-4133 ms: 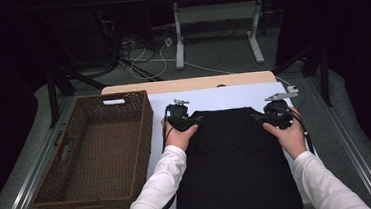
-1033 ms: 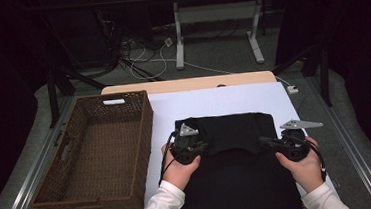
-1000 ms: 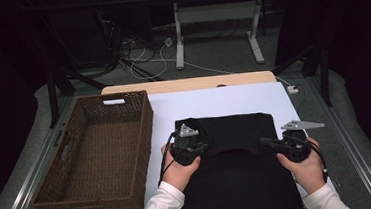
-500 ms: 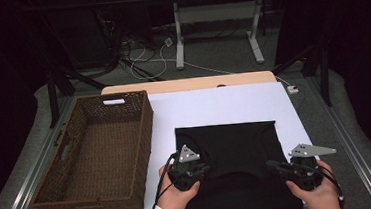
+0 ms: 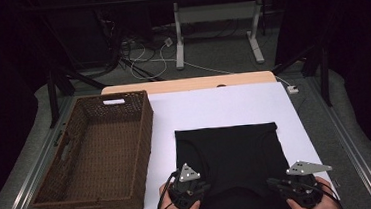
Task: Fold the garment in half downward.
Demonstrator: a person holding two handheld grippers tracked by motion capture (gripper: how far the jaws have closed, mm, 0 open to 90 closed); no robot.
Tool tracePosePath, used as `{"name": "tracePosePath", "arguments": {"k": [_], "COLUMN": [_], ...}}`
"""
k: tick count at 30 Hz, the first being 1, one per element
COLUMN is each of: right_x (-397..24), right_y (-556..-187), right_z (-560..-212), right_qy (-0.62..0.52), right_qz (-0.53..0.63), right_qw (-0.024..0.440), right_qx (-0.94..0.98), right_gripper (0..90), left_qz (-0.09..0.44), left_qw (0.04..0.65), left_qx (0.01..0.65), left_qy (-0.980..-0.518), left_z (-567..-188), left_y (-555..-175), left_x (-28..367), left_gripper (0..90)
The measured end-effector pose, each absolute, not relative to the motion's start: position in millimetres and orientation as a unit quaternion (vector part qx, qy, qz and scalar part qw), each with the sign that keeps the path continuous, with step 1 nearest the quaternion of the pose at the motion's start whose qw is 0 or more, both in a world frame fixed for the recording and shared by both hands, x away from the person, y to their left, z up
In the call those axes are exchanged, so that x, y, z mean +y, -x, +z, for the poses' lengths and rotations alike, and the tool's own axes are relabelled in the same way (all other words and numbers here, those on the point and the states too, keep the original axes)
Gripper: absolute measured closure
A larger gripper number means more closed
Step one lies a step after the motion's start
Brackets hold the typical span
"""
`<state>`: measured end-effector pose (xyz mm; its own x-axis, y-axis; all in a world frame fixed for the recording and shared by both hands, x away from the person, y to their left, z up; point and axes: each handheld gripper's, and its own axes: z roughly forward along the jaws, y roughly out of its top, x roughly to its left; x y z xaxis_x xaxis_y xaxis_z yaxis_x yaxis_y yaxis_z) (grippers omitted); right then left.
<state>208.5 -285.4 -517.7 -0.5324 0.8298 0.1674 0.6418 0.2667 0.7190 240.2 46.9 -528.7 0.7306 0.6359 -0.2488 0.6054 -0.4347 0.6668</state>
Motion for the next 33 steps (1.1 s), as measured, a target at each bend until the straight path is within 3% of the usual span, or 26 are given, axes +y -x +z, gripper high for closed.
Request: {"name": "tracePosePath", "arguments": {"k": [7, 19, 23, 29, 33], "right_x": [-285.4, -284.0, -286.8, -290.7, -290.8], "right_y": [-201.4, -205.8, -208.5, -208.9, -211.8], "right_z": [-526.4, -538.7, -540.6, -538.2, -539.1], "right_qy": [-0.463, -0.471, -0.467, -0.455, -0.431], "right_qz": [0.371, 0.357, 0.370, 0.412, 0.419], "right_qw": [0.133, 0.099, 0.105, 0.142, 0.176], "right_qx": [0.794, 0.801, 0.796, 0.777, 0.780], "right_gripper": [87.2, 85.9, 75.2, 48.7, 43.0], "left_qz": [0.007, 0.005, 0.014, 0.034, 0.039], "left_qw": [0.386, 0.375, 0.375, 0.394, 0.402], "left_qx": [0.377, 0.382, 0.380, 0.373, 0.367], "left_qy": [-0.842, -0.845, -0.846, -0.839, -0.838], "left_z": [-536.5, -543.7, -541.9, -541.1, -539.7], "left_y": [-233.6, -236.1, -237.4, -239.8, -241.8], "left_x": [50.2, 53.0, 55.7, 61.4, 63.3], "left_gripper": [82.6, 78.1, 65.3, 47.7, 38.4]}}
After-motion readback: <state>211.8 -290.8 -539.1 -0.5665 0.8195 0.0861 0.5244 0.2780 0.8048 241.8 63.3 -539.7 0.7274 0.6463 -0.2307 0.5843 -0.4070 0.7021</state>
